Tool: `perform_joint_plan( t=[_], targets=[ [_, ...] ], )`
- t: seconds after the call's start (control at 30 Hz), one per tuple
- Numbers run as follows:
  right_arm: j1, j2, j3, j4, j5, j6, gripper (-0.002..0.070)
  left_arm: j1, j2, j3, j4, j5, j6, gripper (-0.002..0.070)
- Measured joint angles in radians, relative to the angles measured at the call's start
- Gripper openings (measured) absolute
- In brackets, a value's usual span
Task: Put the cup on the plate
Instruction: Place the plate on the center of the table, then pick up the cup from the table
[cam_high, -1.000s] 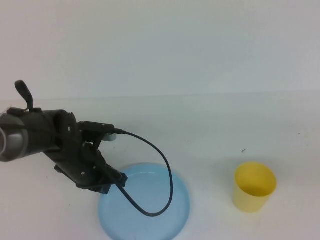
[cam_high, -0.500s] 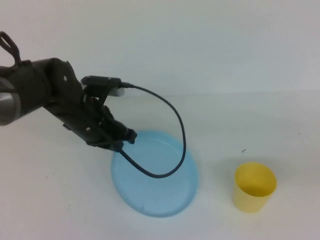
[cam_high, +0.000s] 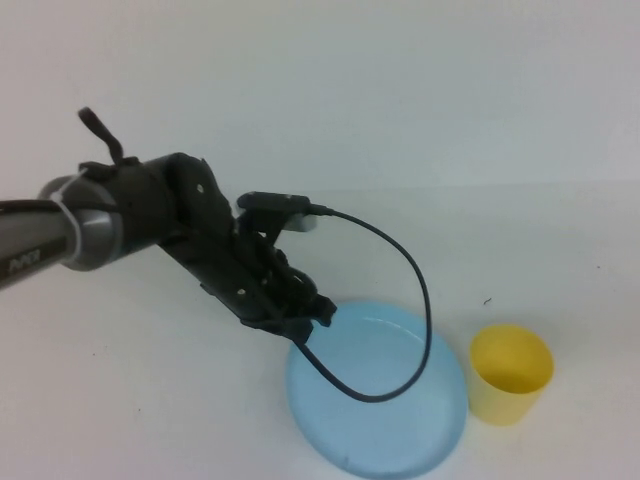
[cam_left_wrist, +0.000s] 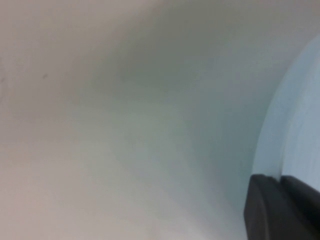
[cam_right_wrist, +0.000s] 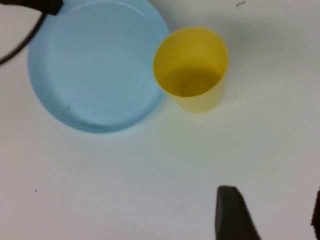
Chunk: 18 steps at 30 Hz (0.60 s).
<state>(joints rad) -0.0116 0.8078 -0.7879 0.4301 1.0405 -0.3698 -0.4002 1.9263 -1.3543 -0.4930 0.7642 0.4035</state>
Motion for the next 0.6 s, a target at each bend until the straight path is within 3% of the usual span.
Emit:
perform_joint_plan(
  t=[0.2,0.33,0.47,0.6],
  targets=[
    [0.000,0.009,0.000,0.009,-0.016,0.000,0.0347,-0.035,0.025,0.000,0.003,-0.049,0.000,0.0017],
    [0.000,0.056,0.000,0.011,-0.014,-0.009,0.0359,-0.035,0.025,0.000,0.011,-0.051,0.001,0.0132],
    [0.012,0.130,0.000,0.011,-0.015,-0.032,0.0417,-0.033,0.012,0.000,0.076,-0.039,-0.014,0.0278],
    [0.071,0.217,-0.002,0.013,-0.040,-0.039,0.0467,-0.033,-0.066,0.000,0.256,-0.064,-0.150,0.0274]
  ],
)
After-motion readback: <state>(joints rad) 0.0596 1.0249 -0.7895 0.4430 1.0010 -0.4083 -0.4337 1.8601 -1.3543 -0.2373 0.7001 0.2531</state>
